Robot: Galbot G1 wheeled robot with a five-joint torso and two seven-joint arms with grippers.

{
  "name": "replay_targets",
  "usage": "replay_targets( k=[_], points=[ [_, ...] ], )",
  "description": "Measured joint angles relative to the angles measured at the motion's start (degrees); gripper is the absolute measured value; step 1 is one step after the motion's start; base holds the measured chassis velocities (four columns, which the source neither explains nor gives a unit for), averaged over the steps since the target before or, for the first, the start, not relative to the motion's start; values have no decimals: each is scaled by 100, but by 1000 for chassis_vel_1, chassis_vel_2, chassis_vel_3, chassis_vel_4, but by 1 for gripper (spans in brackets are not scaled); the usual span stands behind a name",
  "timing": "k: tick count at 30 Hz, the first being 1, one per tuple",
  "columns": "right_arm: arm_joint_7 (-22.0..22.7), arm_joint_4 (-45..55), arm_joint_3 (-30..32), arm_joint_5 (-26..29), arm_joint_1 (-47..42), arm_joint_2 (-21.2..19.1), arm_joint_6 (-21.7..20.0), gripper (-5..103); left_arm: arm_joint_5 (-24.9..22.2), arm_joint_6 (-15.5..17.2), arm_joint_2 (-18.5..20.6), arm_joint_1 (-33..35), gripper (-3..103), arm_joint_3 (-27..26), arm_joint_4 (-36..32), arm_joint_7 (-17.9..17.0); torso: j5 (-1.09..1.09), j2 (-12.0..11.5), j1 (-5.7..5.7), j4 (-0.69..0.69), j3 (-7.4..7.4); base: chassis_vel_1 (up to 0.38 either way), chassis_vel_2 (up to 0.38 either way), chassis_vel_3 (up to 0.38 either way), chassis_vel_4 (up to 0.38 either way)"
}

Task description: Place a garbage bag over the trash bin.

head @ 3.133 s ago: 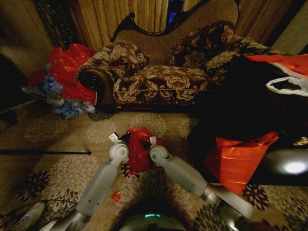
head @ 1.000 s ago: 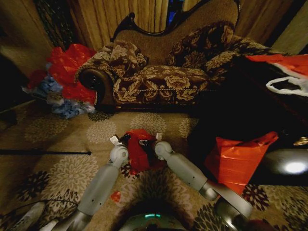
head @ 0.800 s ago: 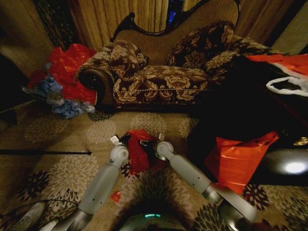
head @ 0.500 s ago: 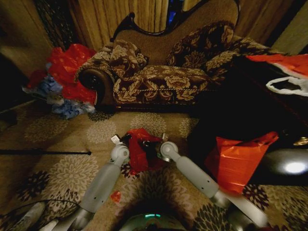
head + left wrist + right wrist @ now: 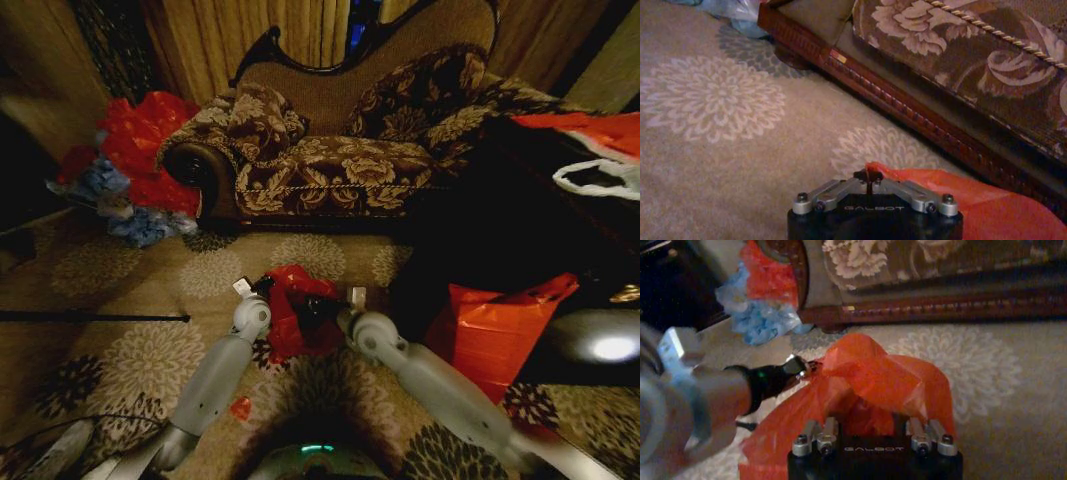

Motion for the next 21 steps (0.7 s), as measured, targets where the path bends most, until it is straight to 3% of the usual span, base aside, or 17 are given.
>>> replay_targets(
  k=[1,4,5,7,14,21],
  points=[
    [0,0,0,0,0,0,0,49,0,0,0,0,0,0,0,0,0,0,0,0,0,0,0,0,0],
    [-241,294,204,-342,-249,-316,12,65,19,7,-32,-37,0,34,18,-30,0,0,0,-2,0,0,0,0,0],
    [-241,294,204,-342,-249,-316,12,65,19,7,-32,-37,0,34,18,-30,0,0,0,-2,0,0,0,0,0],
    [-483,266,277,-826,-273,-385,98,76,44,10,-51,-43,0,54,19,-64,0,0,0,-1,0,0,0,0,0],
    [-562,-92,204,-1301,69,-86,202,99,97,20,-73,-32,0,96,-16,-166,0,0,0,1,0,0,0,0,0],
    [-596,-276,137,-1442,244,41,114,100,103,31,-70,-26,0,105,-94,-238,0,0,0,1,0,0,0,0,0]
  ],
)
